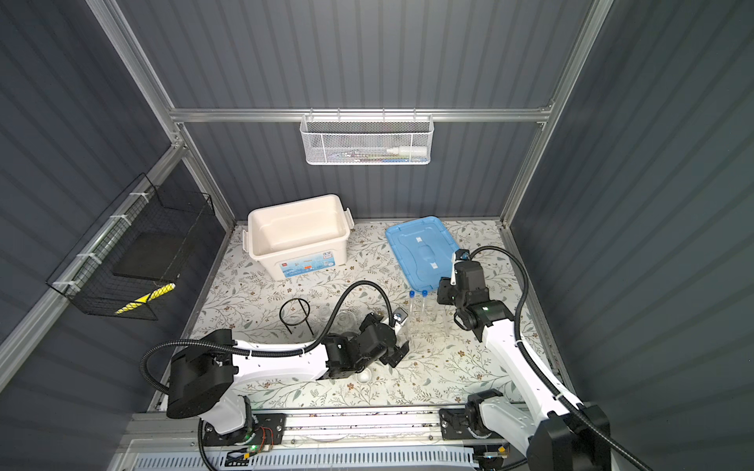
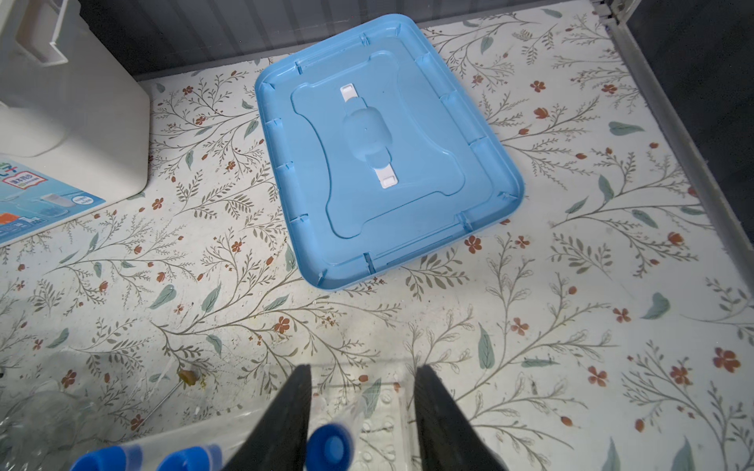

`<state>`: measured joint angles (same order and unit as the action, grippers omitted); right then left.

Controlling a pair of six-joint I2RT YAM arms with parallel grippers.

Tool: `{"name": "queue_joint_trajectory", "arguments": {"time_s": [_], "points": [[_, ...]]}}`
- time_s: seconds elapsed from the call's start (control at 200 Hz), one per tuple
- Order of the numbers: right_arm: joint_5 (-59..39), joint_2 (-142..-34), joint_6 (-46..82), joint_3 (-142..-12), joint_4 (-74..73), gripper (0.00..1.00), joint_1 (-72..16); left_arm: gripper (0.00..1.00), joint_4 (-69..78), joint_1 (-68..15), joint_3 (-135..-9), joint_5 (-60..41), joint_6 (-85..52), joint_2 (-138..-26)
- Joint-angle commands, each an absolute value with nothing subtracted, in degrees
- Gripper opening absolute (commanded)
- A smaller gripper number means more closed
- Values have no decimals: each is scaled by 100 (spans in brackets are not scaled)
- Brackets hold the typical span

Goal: Organize the chemistry lab equipment
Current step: 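Lower the tube toward a rack hole with the right gripper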

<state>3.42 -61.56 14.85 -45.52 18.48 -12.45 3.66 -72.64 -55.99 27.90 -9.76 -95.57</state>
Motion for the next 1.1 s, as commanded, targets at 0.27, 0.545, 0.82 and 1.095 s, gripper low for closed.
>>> {"name": "queue_joint_trajectory", "arguments": {"time_s": [0.27,0.545,0.82,1.095], "points": [[-511,-6373,1763,-4790,2096,42,-1195,100,321,-7242,-5626,2805,-1125,-9628],[-648,-6267,1938,-4773,2180,38,-1195,100,369,-7239,-5592,2804,-1134,-9641],[-681,-6281,2013,-4764,2197,38,-1200,100,403,-7242,-5550,2797,-1134,-9634],[-668,-6274,2030,-4737,2195,37,-1195,100,418,-7238,-5520,2801,-1142,-9633]]}}
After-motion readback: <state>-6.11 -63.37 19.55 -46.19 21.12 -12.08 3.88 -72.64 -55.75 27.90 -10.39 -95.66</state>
